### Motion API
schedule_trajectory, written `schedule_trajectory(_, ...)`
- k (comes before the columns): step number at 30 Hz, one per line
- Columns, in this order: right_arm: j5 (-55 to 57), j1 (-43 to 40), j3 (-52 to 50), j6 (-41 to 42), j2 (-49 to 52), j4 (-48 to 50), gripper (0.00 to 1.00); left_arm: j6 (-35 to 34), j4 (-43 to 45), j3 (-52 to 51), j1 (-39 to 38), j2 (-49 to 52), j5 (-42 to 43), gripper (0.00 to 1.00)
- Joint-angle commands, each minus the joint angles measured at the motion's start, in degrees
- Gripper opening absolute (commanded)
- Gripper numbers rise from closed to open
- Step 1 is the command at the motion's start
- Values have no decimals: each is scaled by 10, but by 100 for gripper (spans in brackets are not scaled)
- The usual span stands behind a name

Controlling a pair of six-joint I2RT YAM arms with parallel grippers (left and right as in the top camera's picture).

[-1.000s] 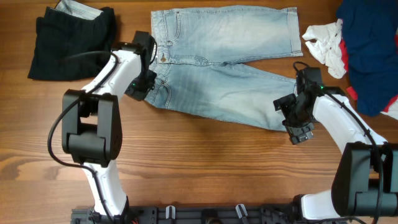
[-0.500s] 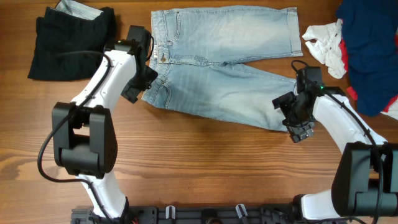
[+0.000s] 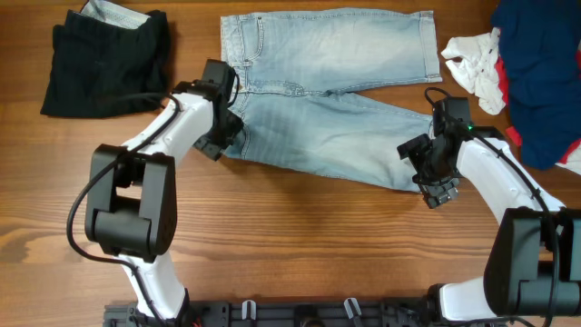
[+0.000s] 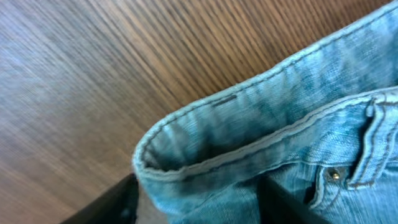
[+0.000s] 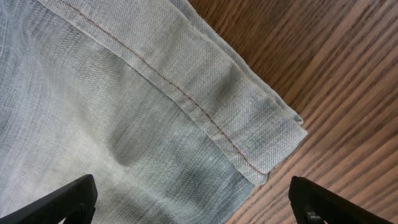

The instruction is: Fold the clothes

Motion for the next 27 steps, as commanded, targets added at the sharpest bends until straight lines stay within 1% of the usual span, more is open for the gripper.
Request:
schedule_trajectory(1, -1, 2, -2, -7, 5, -3, 100, -2, 21, -20, -5, 8, -13, 47)
schedule_trajectory(2, -1, 2, -2, -7, 5, -4, 100, -2, 24, -20, -5, 8, -23, 43)
schedule_trajectory(4, -1, 2, -2, -8, 5, -4, 100, -2, 27, -20, -5, 9, -47, 43)
schedule_trajectory(6, -1, 2, -2, -7, 5, -4, 100, -2, 28, -20, -5, 10, -51, 43)
schedule_trajectory(7, -1, 2, -2, -7, 5, -4, 100, -2, 29, -20, -5, 13, -52, 43)
schedule_trajectory(12, -1, 2, -2, -7, 5, -6, 100, -3, 40, -20, 1, 37, -53, 55)
schedule_trajectory(14, -1, 2, -2, -8, 5, -8, 100, -11, 40, -20, 7, 45, -53, 54)
schedule_trajectory(15, -1, 2, -2, -7, 5, -8, 100, -14, 39, -20, 12, 48, -50, 48)
schedule_trajectory(16, -1, 2, -2, -7, 5, -8, 100, -13, 40, -20, 15, 48, -48, 35)
schedule_trajectory(17, -1, 2, -2, -8, 5, -8, 100, -14, 39, -20, 16, 48, -47, 15)
schedule_trajectory(18, -1, 2, -2, -8, 5, -8, 100, -14, 39, -20, 17, 48, -46, 11)
schedule_trajectory(19, -1, 2, -2, -8, 5, -11, 100, -14, 39, -20, 17, 48, -47, 4)
schedule_trajectory(24, 7, 2, -2, -5, 5, -29, 100, -15, 26, -20, 17, 48, -47, 4)
schedule_trajectory(27, 8, 2, -3, 17, 5, -31, 99, -15, 28, -20, 17, 48, -47, 4)
